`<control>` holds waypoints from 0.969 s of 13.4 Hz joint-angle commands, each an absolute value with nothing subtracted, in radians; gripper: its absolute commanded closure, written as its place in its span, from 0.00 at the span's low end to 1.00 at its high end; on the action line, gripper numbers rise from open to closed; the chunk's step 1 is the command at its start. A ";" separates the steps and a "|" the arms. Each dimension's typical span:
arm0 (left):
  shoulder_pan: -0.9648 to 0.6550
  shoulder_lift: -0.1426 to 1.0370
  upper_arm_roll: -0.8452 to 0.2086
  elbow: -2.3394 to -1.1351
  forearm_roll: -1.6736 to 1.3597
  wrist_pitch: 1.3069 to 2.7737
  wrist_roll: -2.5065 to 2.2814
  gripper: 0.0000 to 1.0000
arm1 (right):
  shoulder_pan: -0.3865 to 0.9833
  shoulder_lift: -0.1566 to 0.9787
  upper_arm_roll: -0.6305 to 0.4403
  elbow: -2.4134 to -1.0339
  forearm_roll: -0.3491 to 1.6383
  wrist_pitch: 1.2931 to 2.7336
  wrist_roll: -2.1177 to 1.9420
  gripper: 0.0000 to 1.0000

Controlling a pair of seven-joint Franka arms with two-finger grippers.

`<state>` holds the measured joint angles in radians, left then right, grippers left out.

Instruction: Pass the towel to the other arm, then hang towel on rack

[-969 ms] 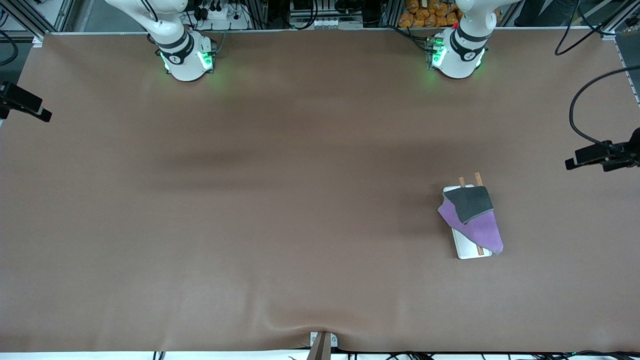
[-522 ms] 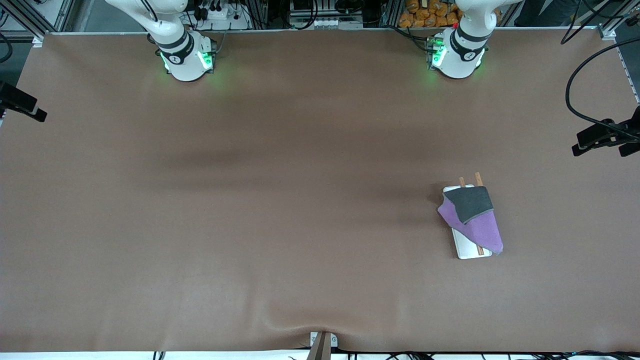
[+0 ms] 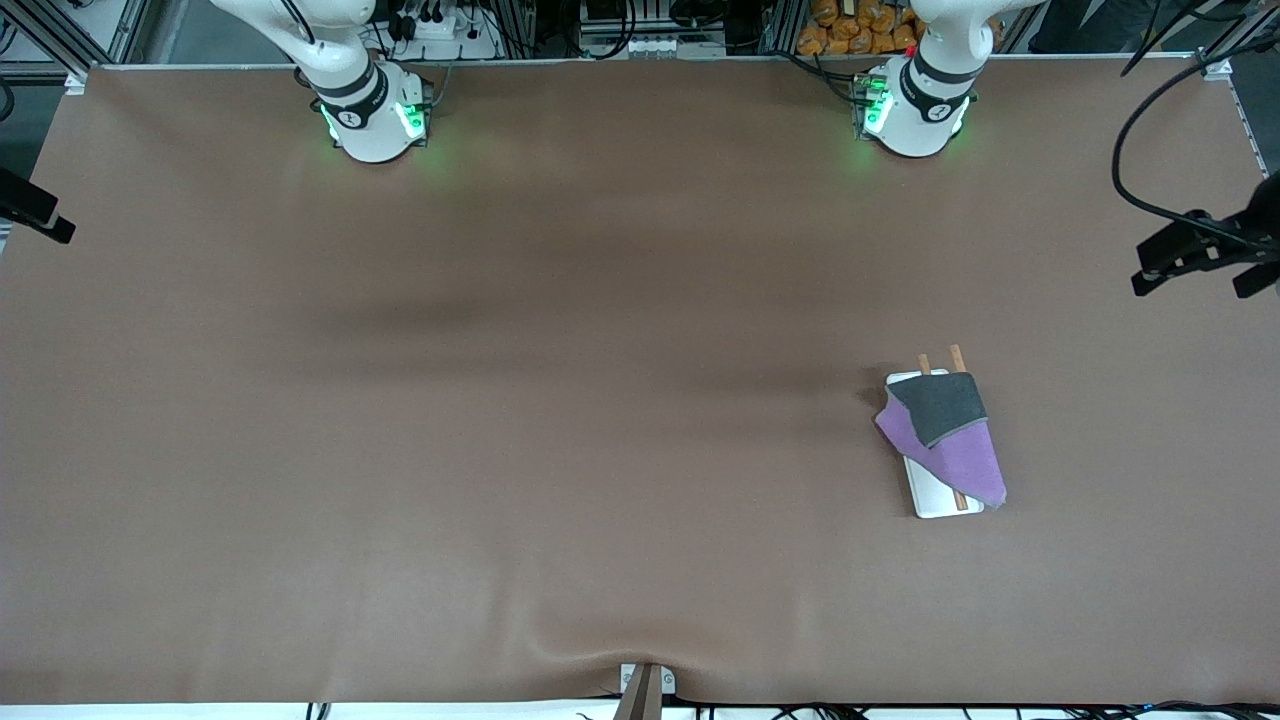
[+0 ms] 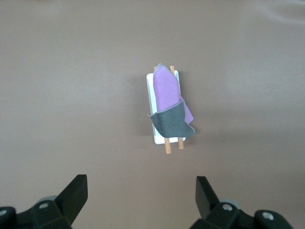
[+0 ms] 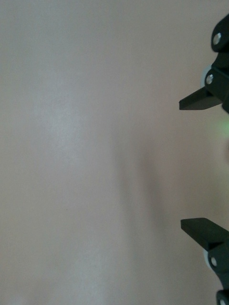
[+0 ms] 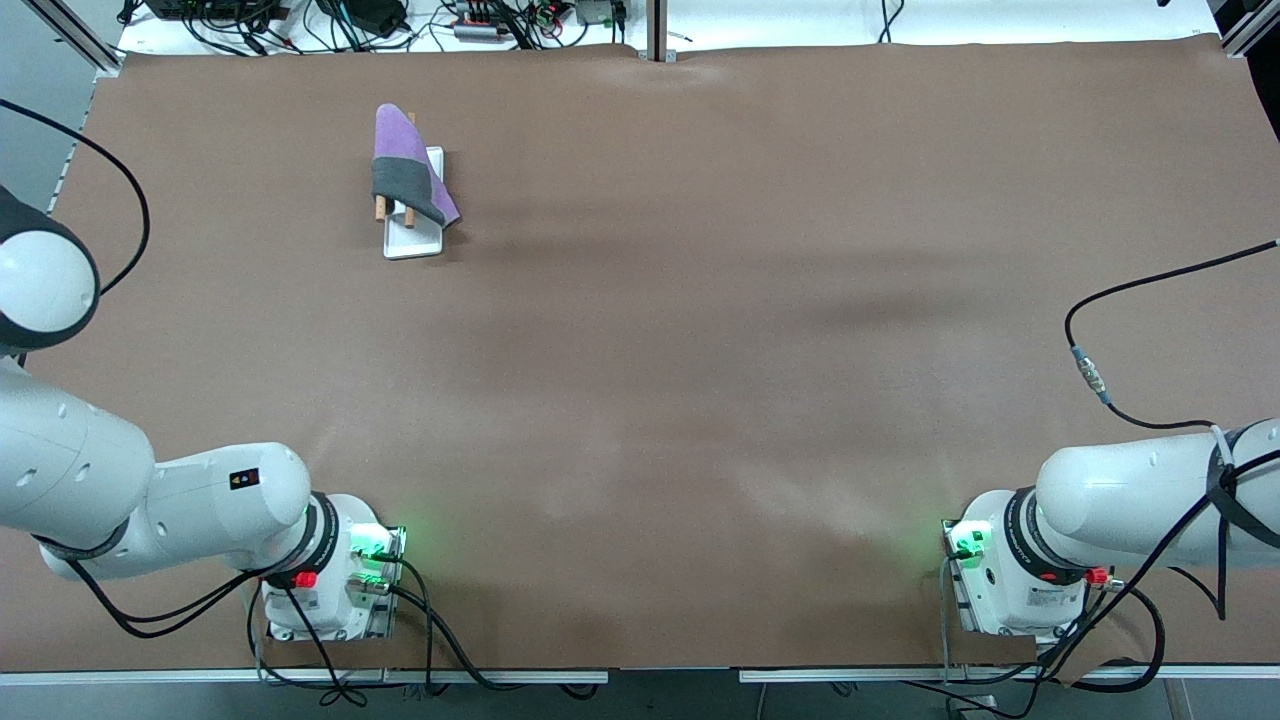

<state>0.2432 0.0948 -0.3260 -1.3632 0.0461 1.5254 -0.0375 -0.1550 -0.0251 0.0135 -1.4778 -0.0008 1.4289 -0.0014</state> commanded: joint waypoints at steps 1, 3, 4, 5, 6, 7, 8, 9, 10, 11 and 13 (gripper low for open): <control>0.172 0.051 -0.286 -1.400 0.074 1.517 -0.070 0.00 | -0.176 -0.040 0.025 -1.477 -0.015 1.417 -0.002 0.00; 0.060 0.029 -0.191 -1.437 0.072 1.519 -0.112 0.00 | -0.181 -0.040 0.017 -1.476 -0.003 1.417 0.000 0.00; 0.023 0.020 -0.160 -1.453 0.072 1.520 -0.136 0.00 | -0.184 -0.040 0.015 -1.474 -0.002 1.417 -0.002 0.00; 0.002 0.009 -0.144 -1.463 0.071 1.520 -0.150 0.00 | -0.183 -0.040 0.015 -1.474 -0.002 1.416 0.000 0.00; -0.011 0.003 -0.134 -1.474 0.071 1.520 -0.152 0.00 | -0.181 -0.040 0.017 -1.474 0.000 1.408 0.000 0.00; -0.015 -0.012 -0.118 -1.491 0.064 1.522 -0.152 0.00 | -0.181 -0.040 0.017 -1.474 0.002 1.404 0.000 0.00; -0.034 -0.032 -0.104 -1.523 0.061 1.531 -0.153 0.00 | -0.179 -0.040 0.017 -1.471 0.009 1.402 0.002 0.00; -0.044 -0.052 -0.086 -1.549 0.061 1.542 -0.152 0.00 | -0.178 -0.041 0.014 -1.468 0.020 1.391 0.002 0.00; -0.057 -0.067 -0.080 -1.571 0.058 1.552 -0.153 0.00 | -0.163 -0.041 0.005 -1.463 0.020 1.382 0.002 0.00; -0.058 -0.069 -0.077 -1.571 0.055 1.551 -0.156 0.00 | -0.114 -0.041 -0.029 -1.463 0.015 1.381 0.006 0.00; -0.072 -0.064 -0.071 -1.569 0.040 1.548 -0.158 0.00 | 0.004 -0.041 -0.168 -1.463 0.021 1.384 0.008 0.00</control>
